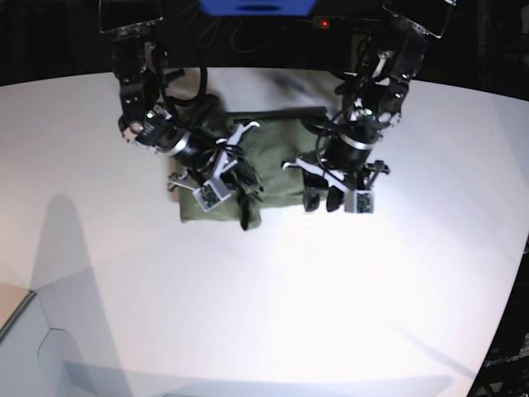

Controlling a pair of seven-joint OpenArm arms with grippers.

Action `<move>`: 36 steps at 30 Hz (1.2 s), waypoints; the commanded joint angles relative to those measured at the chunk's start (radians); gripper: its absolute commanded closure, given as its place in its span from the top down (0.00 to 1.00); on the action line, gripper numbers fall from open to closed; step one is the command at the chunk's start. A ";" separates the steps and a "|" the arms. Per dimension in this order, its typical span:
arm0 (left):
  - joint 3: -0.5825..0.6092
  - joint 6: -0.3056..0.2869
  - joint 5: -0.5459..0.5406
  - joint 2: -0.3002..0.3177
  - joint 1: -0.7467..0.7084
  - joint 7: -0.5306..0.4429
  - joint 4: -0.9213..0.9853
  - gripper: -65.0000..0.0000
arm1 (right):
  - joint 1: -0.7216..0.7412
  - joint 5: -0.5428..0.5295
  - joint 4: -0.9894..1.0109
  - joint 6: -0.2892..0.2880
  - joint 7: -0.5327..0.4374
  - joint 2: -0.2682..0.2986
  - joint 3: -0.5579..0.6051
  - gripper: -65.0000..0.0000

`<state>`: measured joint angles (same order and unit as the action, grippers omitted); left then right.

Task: Layout the t-shirt on the table in an organized manner, then fold the t-shirt properly
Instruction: 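Fold both strip ends toward the middle with both grippers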

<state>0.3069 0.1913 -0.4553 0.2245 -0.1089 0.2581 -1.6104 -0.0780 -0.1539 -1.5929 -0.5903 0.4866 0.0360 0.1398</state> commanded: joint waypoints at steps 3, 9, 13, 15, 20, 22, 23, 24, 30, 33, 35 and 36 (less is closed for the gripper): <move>-0.065 0.003 0.002 0.013 -0.073 -0.013 -0.080 0.35 | 0.017 -0.016 -0.017 -0.004 -0.025 0.008 -0.004 0.00; -0.211 -0.002 0.002 0.029 -0.222 -0.013 -0.075 0.35 | 0.017 -0.017 -0.060 -0.004 -0.025 0.032 -0.006 0.00; -0.222 -0.002 0.000 0.025 -0.225 -0.013 -0.011 0.35 | 0.008 -0.017 -0.143 -0.004 -0.024 0.038 -0.007 0.00; -0.203 -0.002 0.000 0.005 -0.203 -0.013 0.002 0.34 | 0.002 -0.017 -0.179 -0.004 -0.022 0.038 -0.007 0.00; -0.154 0.000 0.006 -0.017 -0.160 -0.013 0.046 0.00 | -0.021 -0.017 -0.248 -0.004 -0.022 0.037 0.001 0.00; -0.127 0.003 0.006 -0.017 -0.130 -0.013 0.074 0.00 | -0.029 -0.017 -0.266 -0.004 -0.022 0.037 0.002 0.00; -0.110 0.003 0.006 -0.017 -0.117 -0.013 0.092 0.02 | -0.029 -0.019 -0.272 -0.004 -0.022 0.035 0.002 0.00; -0.099 0.003 0.006 -0.017 -0.110 -0.013 0.107 0.01 | -0.030 -0.020 -0.280 -0.006 -0.022 0.035 0.008 0.00; -0.093 0.003 0.003 -0.018 -0.096 -0.013 0.140 0.00 | -0.042 -0.020 -0.292 -0.009 -0.022 0.035 0.079 0.00; -0.093 0.003 0.005 -0.018 -0.096 -0.013 0.140 0.00 | -0.039 -0.017 -0.292 -0.009 -0.022 0.025 0.149 0.00; -0.093 0.003 0.005 -0.017 -0.096 -0.013 0.140 0.00 | -0.038 -0.016 -0.284 -0.009 -0.022 -0.002 0.175 0.00; -0.093 0.003 0.005 -0.017 -0.096 -0.013 0.138 0.00 | -0.026 -0.016 -0.277 -0.009 -0.022 -0.014 0.186 0.00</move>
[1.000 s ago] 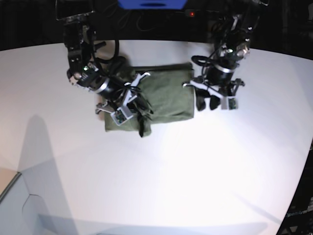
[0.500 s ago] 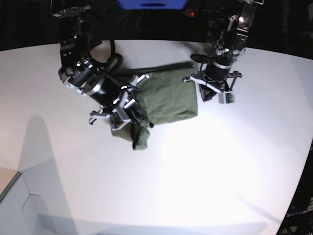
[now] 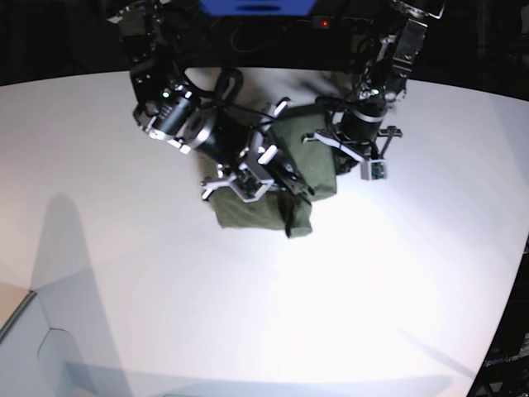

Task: Layout the t-shirt on the table in an organized manner, then fold the t-shirt properly
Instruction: 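Fold both strip ends toward the middle with both grippers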

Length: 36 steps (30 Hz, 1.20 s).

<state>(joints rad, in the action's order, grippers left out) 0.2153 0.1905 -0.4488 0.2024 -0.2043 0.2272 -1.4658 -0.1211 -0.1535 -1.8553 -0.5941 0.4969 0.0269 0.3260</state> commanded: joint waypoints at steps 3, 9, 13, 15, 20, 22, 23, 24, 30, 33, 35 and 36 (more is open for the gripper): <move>-0.001 0.004 -0.002 0.006 -0.004 0.018 -0.016 0.00 | 0.056 -0.014 0.053 -0.005 -0.033 -0.029 0.037 0.00; -0.001 0.004 -0.002 0.007 -0.007 0.018 -0.017 0.00 | 0.131 -0.014 0.190 -0.005 -0.036 -0.029 0.058 0.00; -0.006 0.004 -0.005 0.013 -0.008 0.018 -0.017 0.00 | 0.157 -0.014 0.237 -0.005 -0.039 -0.008 0.057 0.00; -0.007 0.004 -0.005 0.015 -0.008 0.018 -0.017 0.00 | 0.160 -0.014 0.248 -0.005 -0.039 0.003 0.058 0.00; -0.009 0.004 -0.005 0.024 -0.007 0.018 -0.017 0.00 | 0.171 -0.016 0.257 -0.005 -0.039 0.038 0.058 0.00; -0.011 0.004 -0.006 0.027 -0.004 0.018 -0.017 0.00 | 0.169 -0.016 0.260 -0.005 -0.036 0.040 0.058 0.00; -0.011 0.004 -0.006 0.027 -0.002 0.018 -0.019 0.00 | 0.168 -0.016 0.262 -0.005 -0.034 0.046 0.058 0.00; -0.011 0.004 -0.006 0.027 -0.002 0.018 -0.019 0.00 | 0.166 -0.016 0.263 -0.005 -0.034 0.049 0.060 0.00; -0.011 0.004 -0.006 0.027 -0.002 0.018 -0.034 0.00 | 0.169 -0.016 0.293 -0.005 -0.034 0.051 0.132 0.00; -0.011 0.004 -0.006 0.029 -0.007 0.018 -0.074 0.00 | 0.171 -0.016 0.317 -0.005 -0.034 0.048 0.141 0.00; -0.011 0.004 -0.003 0.029 -0.007 0.018 -0.088 0.00 | 0.173 -0.016 0.319 -0.005 -0.034 0.049 0.152 0.08; -0.011 0.004 -0.003 0.030 -0.007 0.018 -0.088 0.00 | 0.173 -0.016 0.317 -0.005 -0.034 0.051 0.157 0.15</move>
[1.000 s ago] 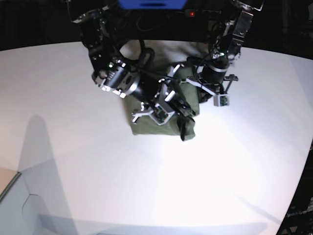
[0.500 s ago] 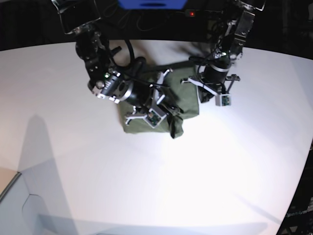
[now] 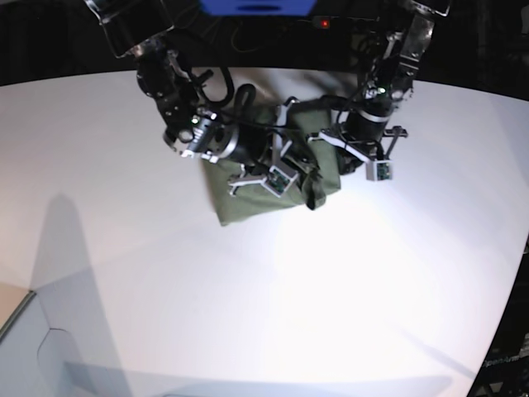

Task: Layout the t-shirt on the table in an organized manner, then fold the t-shirt properly
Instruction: 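Fold both strip ends toward the middle with both grippers, then release the folded bundle and lift both grippers away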

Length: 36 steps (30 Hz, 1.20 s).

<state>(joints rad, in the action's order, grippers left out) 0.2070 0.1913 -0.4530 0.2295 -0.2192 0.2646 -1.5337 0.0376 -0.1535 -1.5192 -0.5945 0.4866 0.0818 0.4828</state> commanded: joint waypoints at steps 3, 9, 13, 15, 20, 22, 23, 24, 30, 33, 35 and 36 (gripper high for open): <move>-0.002 0.003 0.003 0.003 0.008 -0.020 -0.015 0.00 | 0.009 -0.016 -0.039 -0.005 -0.024 -0.003 -0.002 0.41; -0.042 0.003 -0.002 0.020 -0.013 -0.020 -0.043 0.00 | -0.049 -0.018 -0.243 -0.005 -0.024 0.026 -0.006 0.57; -0.100 0.003 -0.002 0.028 -0.058 -0.020 -0.104 0.00 | -0.081 -0.016 -0.315 -0.005 -0.024 0.037 -0.055 0.57; -0.151 0.001 -0.002 0.041 -0.096 -0.020 -0.139 0.00 | -0.092 -0.018 -0.309 -0.005 -0.024 0.037 -0.092 0.57; -0.248 -0.002 -0.002 0.057 -0.174 -0.020 -0.212 0.00 | -0.106 -0.019 -0.246 -0.005 -0.030 0.034 -0.204 0.57; -0.289 -0.002 -0.002 0.057 -0.202 -0.020 -0.242 0.00 | -0.104 -0.019 -0.217 -0.005 -0.030 0.034 -0.236 0.57; -0.307 -0.002 -0.003 0.054 -0.213 -0.020 -0.253 0.00 | -0.104 -0.021 -0.203 -0.005 -0.030 0.034 -0.253 0.57; -0.321 -0.002 -0.003 0.051 -0.217 -0.020 -0.261 0.00 | -0.104 -0.021 -0.189 -0.005 -0.030 0.034 -0.263 0.57; -0.330 -0.002 -0.003 0.049 -0.222 -0.020 -0.278 0.00 | -0.124 -0.021 -0.134 -0.005 -0.032 0.034 -0.270 0.29; -0.327 -0.002 -0.003 0.047 -0.222 -0.020 -0.279 0.00 | -0.149 -0.021 -0.125 -0.005 -0.032 0.020 -0.261 0.14; -0.327 -0.002 -0.003 0.047 -0.222 -0.020 -0.279 0.00 | -0.176 -0.019 -0.133 -0.005 -0.032 0.017 -0.221 0.12; -0.327 -0.002 -0.003 0.047 -0.222 -0.020 -0.279 0.00 | -0.183 -0.018 -0.139 -0.005 -0.032 0.019 -0.194 0.13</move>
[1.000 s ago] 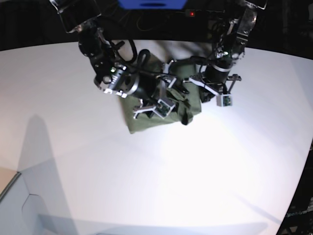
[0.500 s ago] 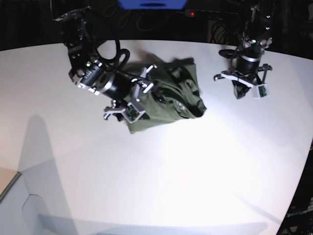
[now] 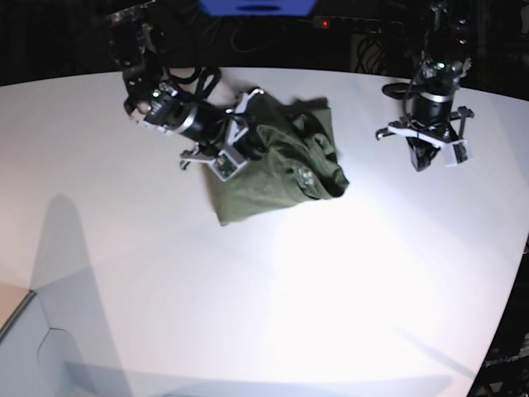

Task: Layout the t-shirt on the table in an organized manner, then fold the t-shirt properly
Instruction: 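Release the folded bundle and lift both grippers away, then press and square the bundle's edges with both grippers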

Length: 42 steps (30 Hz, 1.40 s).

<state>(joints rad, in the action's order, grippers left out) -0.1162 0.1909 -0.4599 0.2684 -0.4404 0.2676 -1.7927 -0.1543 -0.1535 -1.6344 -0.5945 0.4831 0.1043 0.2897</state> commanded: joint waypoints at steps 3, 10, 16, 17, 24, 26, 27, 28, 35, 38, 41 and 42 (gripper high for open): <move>-0.009 -0.001 0.002 0.009 0.001 -0.023 -0.020 0.00 | -0.009 -0.018 -0.039 -0.005 -0.028 0.008 0.079 0.13; -0.012 -0.001 -0.116 0.019 0.001 -0.023 -0.051 0.00 | -0.023 -0.018 -0.149 -0.005 -0.028 0.061 0.251 0.13; -0.044 -0.001 -0.193 0.018 -0.028 -0.023 -0.115 0.01 | -0.023 -0.019 -0.209 -0.005 -0.022 0.113 0.207 0.13; -0.043 -0.001 -0.210 0.018 -0.033 -0.023 -0.131 0.01 | -0.026 -0.021 -0.209 -0.005 -0.022 0.119 0.188 0.13; -0.010 -0.003 -0.415 0.016 -0.018 0.101 -0.203 0.16 | -0.083 -0.021 -0.209 -0.005 -0.025 0.122 0.016 0.13; -0.015 0.002 -0.475 0.010 -0.002 0.163 -0.204 0.31 | -0.092 -0.021 -0.209 -0.006 -0.025 0.122 -0.024 0.13; -0.017 0.003 -0.504 0.009 -0.001 0.186 -0.206 0.38 | -0.097 -0.021 -0.209 -0.006 -0.024 0.124 -0.040 0.13; -0.017 0.003 -0.529 0.006 0.002 0.198 -0.206 0.43 | -0.107 -0.021 -0.209 -0.006 -0.024 0.131 -0.059 0.13; 0.045 -0.001 -0.630 -0.037 0.005 0.210 -0.201 0.67 | -0.120 -0.022 -0.209 -0.006 -0.027 0.200 -0.091 0.13; 0.069 -0.001 -0.629 -0.033 0.044 0.210 -0.167 0.77 | -0.120 -0.022 -0.209 -0.006 -0.022 0.211 -0.093 0.13; 0.072 0.002 -0.629 -0.031 0.067 0.218 -0.117 0.86 | -0.121 -0.021 -0.209 -0.006 -0.021 0.213 -0.093 0.13; 0.066 0.000 -0.629 -0.031 0.067 0.232 -0.108 0.87 | -0.126 -0.019 -0.209 -0.006 -0.021 0.213 -0.093 0.13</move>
<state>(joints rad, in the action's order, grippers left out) -0.0452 0.1871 -1.0489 0.2321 -0.3714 0.5079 -1.8835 -0.2813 -0.1612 -1.8236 -0.5980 0.4862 0.3130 0.1993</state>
